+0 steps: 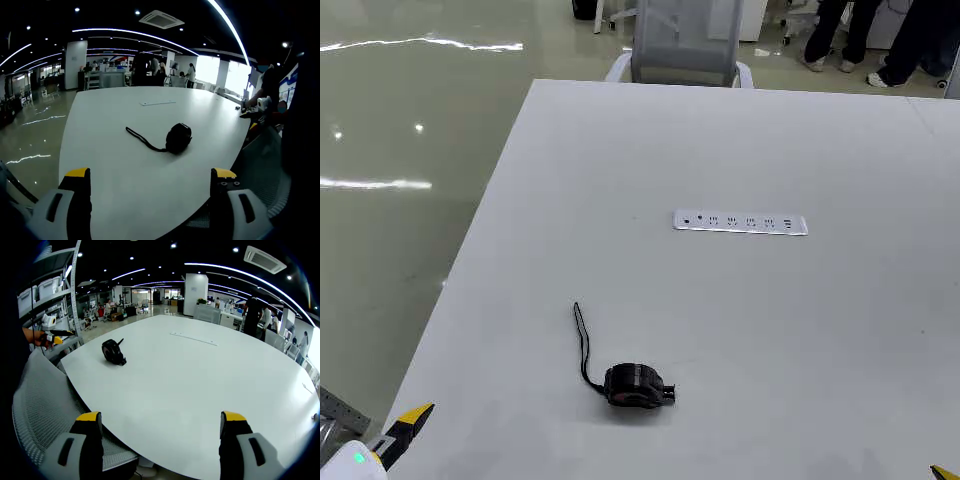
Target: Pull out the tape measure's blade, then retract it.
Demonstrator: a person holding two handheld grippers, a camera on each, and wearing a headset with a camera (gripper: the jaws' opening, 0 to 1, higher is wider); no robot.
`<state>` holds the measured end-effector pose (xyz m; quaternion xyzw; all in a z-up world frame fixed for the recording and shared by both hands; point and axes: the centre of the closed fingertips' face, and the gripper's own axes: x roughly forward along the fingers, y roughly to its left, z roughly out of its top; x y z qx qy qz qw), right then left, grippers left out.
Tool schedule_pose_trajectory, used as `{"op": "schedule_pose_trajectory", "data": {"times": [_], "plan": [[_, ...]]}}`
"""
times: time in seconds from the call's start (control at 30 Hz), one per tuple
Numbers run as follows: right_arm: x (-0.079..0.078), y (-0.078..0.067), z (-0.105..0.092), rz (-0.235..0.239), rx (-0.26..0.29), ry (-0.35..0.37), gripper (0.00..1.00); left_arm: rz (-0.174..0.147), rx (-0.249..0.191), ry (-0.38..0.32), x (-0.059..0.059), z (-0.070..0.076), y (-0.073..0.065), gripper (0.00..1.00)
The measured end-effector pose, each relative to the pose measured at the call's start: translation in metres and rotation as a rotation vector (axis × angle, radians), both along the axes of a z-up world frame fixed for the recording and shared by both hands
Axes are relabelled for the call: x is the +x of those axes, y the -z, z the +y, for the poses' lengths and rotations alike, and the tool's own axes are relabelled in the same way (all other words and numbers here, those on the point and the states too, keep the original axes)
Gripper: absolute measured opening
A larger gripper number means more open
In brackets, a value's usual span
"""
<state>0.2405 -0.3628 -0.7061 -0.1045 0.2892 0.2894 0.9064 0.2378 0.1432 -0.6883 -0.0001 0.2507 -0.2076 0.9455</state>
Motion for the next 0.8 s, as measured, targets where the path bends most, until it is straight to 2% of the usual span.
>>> {"op": "schedule_pose_trajectory", "data": {"times": [0.13,0.23,0.4,0.8], "plan": [[-0.001,0.002,0.000,0.006,0.011,0.017,1.00,0.016,0.019,0.014,-0.003,0.002,0.005,0.99],[-0.003,0.008,-0.004,0.010,0.008,0.020,1.00,0.006,0.013,0.015,-0.003,0.003,0.002,0.99],[-0.004,0.007,-0.007,0.010,-0.008,0.027,1.00,0.001,0.012,0.014,-0.003,0.006,0.002,0.99],[-0.012,0.010,-0.004,0.024,-0.012,0.031,1.00,0.008,0.010,0.013,-0.008,0.009,0.005,0.99]]}}
